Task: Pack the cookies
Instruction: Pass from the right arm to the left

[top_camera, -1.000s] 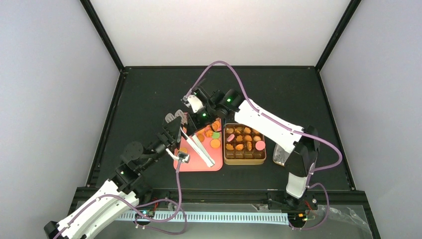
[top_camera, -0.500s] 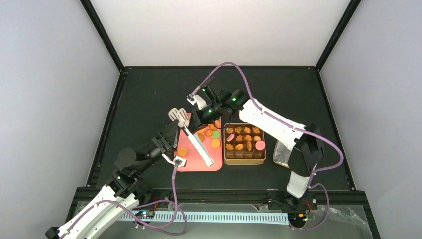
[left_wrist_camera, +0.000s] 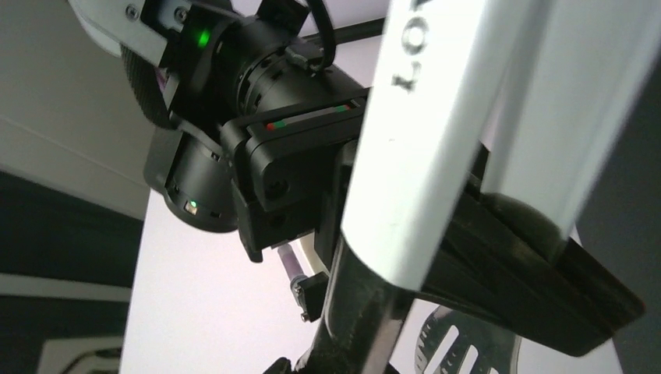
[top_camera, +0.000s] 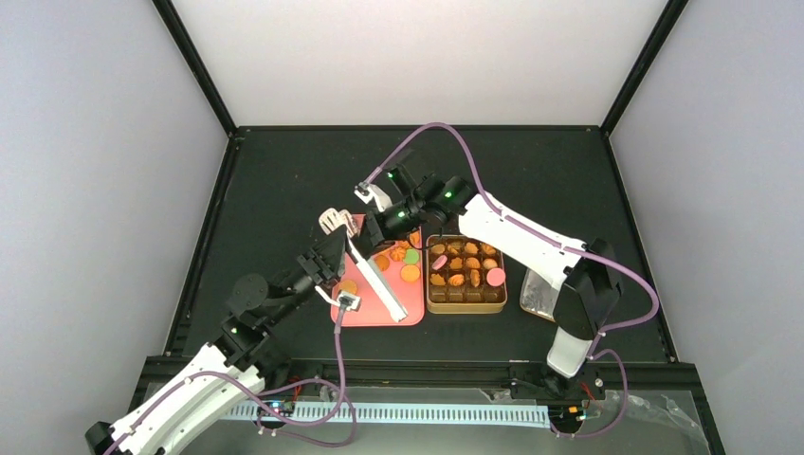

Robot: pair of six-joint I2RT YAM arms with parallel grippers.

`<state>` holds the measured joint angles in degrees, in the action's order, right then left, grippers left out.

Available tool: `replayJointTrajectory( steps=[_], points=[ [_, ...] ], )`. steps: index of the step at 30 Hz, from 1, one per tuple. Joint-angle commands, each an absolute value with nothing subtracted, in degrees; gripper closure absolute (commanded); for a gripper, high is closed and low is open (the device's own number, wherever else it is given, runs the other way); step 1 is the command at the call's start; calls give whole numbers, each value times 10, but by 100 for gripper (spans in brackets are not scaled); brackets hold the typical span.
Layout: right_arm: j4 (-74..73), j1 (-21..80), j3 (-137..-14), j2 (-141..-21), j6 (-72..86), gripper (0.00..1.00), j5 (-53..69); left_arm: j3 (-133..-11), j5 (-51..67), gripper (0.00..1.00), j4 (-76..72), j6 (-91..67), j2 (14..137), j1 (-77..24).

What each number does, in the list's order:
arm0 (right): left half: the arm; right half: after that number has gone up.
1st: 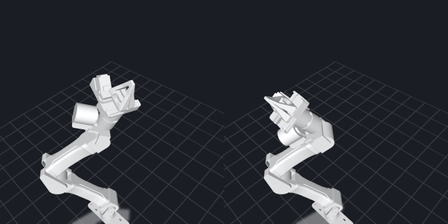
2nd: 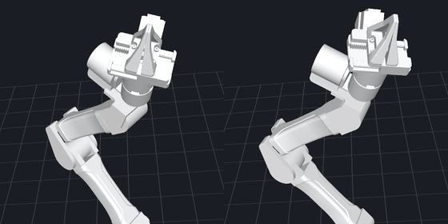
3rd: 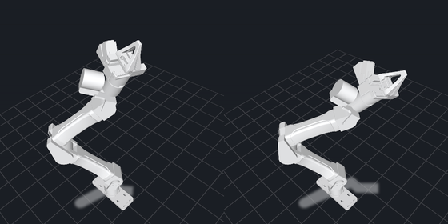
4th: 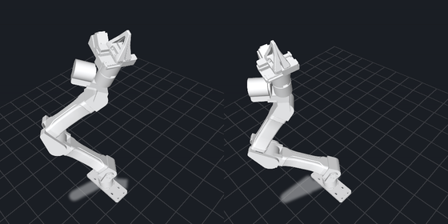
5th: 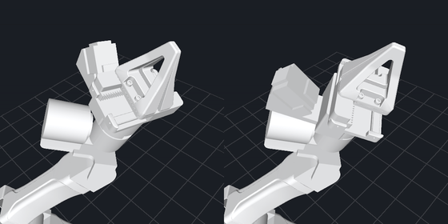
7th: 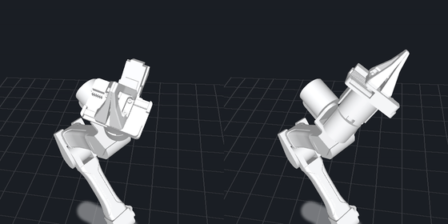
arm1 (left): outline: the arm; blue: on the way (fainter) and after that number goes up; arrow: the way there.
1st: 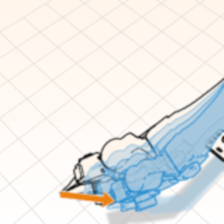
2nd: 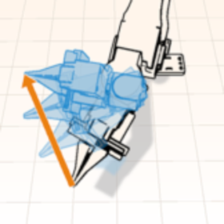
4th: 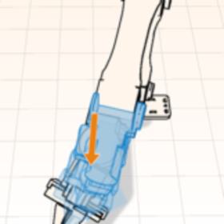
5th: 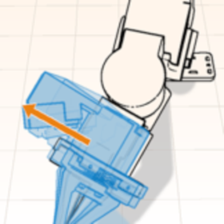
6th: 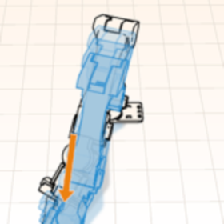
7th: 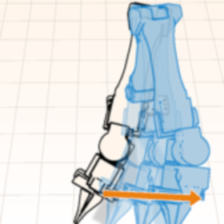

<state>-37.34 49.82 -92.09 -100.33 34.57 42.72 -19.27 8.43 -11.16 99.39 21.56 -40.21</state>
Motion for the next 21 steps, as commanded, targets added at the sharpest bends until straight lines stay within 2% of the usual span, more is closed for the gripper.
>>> replayJointTrajectory(
  steps=[1,5,7,14,18,21],
  points=[
    [-358,499,-921,-985,346,98,448,-225,78,78,-139,986,223,-403],
    [-377,499,-929,-983,327,84,430,-236,77,98,-136,971,227,-403],
    [-387,498,-937,-978,316,70,416,-244,76,98,-125,959,228,-403],
    [-398,474,-935,-938,247,42,321,-294,87,99,-44,887,239,-403],
    [-242,459,-794,-829,187,34,212,-343,90,99,16,788,265,-403],
    [-92,459,-654,-719,124,14,131,-401,76,99,70,665,308,-402]
  ],
)
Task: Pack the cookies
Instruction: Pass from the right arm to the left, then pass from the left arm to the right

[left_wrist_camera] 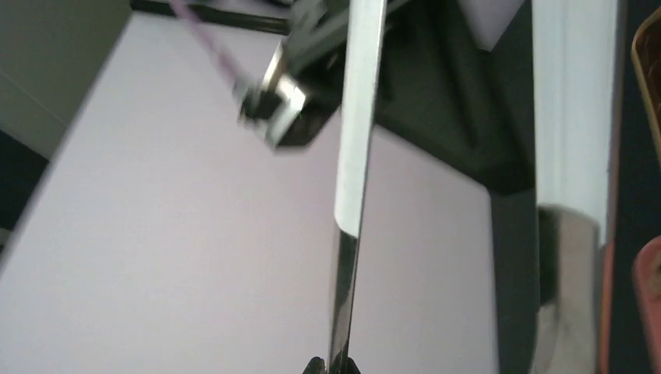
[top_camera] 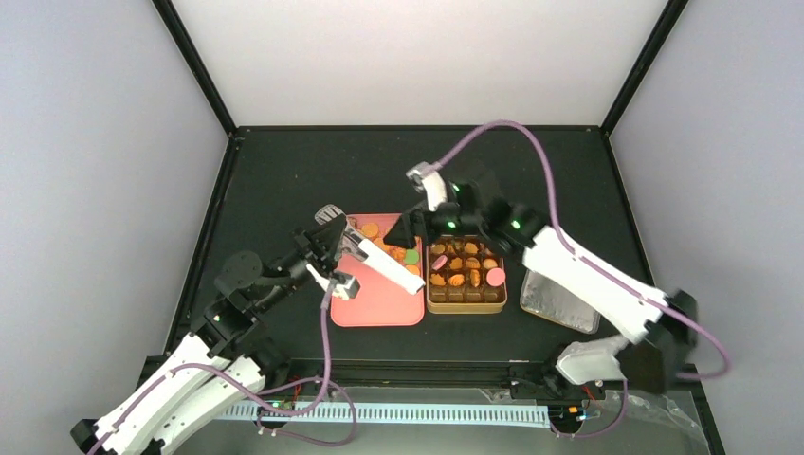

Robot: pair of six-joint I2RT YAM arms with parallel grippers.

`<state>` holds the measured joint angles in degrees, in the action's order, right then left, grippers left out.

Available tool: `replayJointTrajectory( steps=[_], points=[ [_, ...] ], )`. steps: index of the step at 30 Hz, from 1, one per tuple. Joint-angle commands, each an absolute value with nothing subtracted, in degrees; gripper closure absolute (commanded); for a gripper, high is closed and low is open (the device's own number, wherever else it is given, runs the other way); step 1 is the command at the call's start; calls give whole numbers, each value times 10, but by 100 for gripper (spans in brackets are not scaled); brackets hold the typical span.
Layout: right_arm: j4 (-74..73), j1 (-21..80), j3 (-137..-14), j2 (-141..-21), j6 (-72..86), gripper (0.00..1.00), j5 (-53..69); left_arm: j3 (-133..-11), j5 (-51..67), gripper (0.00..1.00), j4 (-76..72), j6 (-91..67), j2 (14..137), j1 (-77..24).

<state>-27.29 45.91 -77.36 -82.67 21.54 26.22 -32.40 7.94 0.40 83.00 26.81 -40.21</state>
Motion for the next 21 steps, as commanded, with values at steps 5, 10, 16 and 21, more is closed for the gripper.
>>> replayJointTrajectory(
  steps=[5,10,16,21],
  points=[
    [-23,452,-543,-583,46,0,90,-513,126,99,190,443,397,-376],
    [-25,447,-530,-514,9,0,214,-587,286,99,297,293,476,-336],
    [-3,447,-565,-510,14,0,343,-623,421,99,381,238,528,-313],
    [-30,447,-630,-568,17,0,411,-627,462,99,408,243,533,-312]
  ],
)
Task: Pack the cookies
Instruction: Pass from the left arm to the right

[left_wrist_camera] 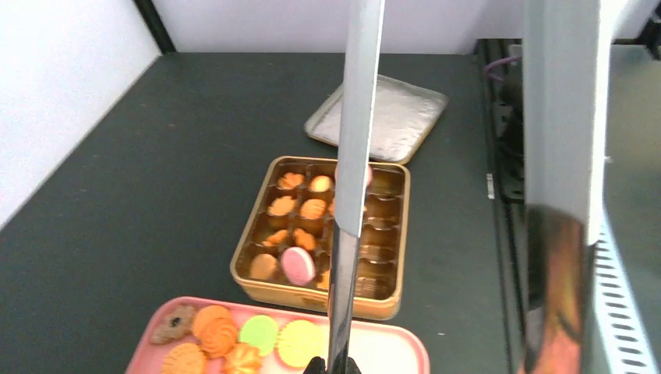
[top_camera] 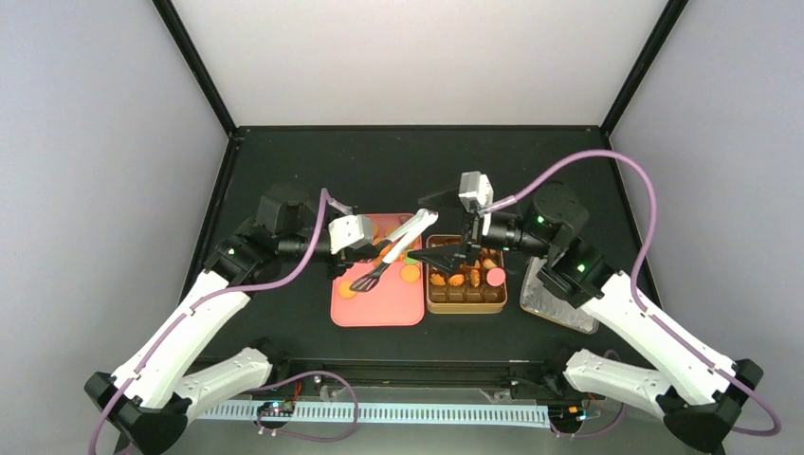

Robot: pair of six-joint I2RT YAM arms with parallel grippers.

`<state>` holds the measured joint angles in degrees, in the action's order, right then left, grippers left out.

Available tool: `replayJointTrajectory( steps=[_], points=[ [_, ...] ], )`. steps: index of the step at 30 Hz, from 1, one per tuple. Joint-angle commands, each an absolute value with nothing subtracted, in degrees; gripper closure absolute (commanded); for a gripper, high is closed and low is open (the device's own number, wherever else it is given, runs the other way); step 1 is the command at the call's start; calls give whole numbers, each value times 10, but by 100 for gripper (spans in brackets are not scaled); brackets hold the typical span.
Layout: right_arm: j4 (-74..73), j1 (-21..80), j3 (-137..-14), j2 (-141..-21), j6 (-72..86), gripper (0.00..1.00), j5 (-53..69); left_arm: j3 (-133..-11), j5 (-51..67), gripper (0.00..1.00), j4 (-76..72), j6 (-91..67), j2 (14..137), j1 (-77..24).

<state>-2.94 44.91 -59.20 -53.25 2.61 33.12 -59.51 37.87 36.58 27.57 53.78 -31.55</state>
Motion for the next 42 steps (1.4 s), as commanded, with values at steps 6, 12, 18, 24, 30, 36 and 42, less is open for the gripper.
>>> replayJointTrajectory(
  steps=[6,12,18,24,30,36,42],
  points=[
    [-47,447,-670,-625,33,0,474,-640,479,99,419,231,538,-305],
    [29,447,-635,-638,99,3,535,-660,514,99,408,180,549,-288],
    [110,447,-622,-655,158,11,533,-656,530,99,394,170,549,-288],
    [99,447,-664,-702,185,25,539,-645,507,98,400,192,545,-288],
    [79,446,-698,-740,203,44,569,-646,492,99,407,208,541,-287],
    [38,429,-709,-735,187,53,574,-638,459,99,417,229,538,-282],
    [-26,428,-709,-725,138,63,532,-640,451,94,411,225,542,-274]
  ],
)
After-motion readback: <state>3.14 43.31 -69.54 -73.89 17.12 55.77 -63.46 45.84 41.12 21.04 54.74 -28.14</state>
